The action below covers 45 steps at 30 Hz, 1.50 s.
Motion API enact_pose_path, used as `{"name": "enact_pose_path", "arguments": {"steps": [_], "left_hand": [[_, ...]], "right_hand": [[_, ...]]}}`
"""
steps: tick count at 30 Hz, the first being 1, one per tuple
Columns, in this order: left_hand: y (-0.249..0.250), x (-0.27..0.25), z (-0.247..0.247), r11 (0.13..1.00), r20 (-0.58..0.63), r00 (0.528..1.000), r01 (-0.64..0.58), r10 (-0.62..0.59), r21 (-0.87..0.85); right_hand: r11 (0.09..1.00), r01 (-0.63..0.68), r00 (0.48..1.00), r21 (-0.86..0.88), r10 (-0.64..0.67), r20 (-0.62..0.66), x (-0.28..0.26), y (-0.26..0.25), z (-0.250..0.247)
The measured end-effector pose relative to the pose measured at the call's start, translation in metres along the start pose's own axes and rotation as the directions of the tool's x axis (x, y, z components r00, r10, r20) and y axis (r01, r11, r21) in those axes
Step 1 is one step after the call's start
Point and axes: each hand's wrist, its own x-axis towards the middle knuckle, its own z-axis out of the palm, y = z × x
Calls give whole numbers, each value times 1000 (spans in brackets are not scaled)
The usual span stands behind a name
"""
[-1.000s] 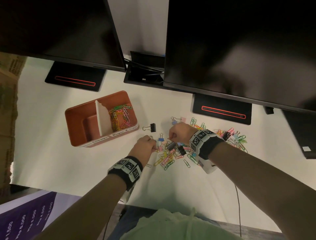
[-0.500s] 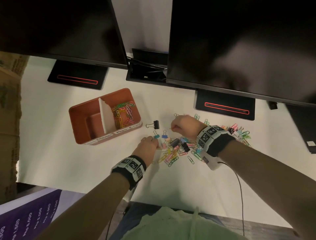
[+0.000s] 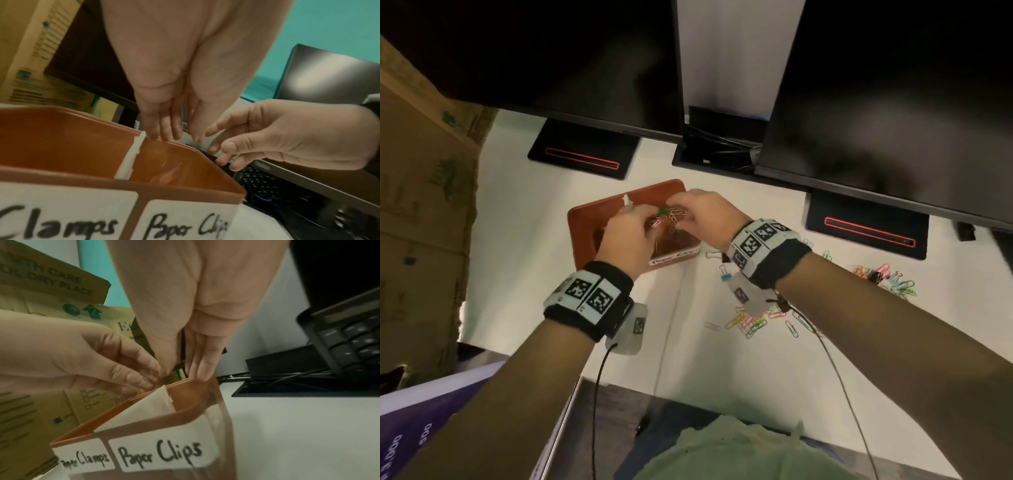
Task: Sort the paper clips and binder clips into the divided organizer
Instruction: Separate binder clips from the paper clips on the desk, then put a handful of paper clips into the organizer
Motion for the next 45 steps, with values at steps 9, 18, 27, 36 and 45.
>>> {"name": "enact_pose_path", "arguments": {"steps": [9, 18, 27, 36, 45], "left_hand": [[28, -47, 99, 984, 411, 900, -89, 145, -153], [31, -44, 150, 992, 440, 890, -87, 117, -88], [25, -31, 127, 992, 246, 962, -106, 120, -69], [25, -69, 147, 998, 484, 874, -53, 39, 16], [15, -64, 150, 999, 419, 908, 19, -3, -33]], "right_hand": [[973, -129, 963, -192, 169, 208, -114, 103, 25], [976, -200, 970, -82, 209, 124, -123, 120, 53], [963, -261, 959, -60, 252, -127, -121, 138, 30], [992, -100, 964, 76, 78, 254, -167, 122, 70], [988, -118, 987, -99, 128, 99, -161, 133, 64]]}}
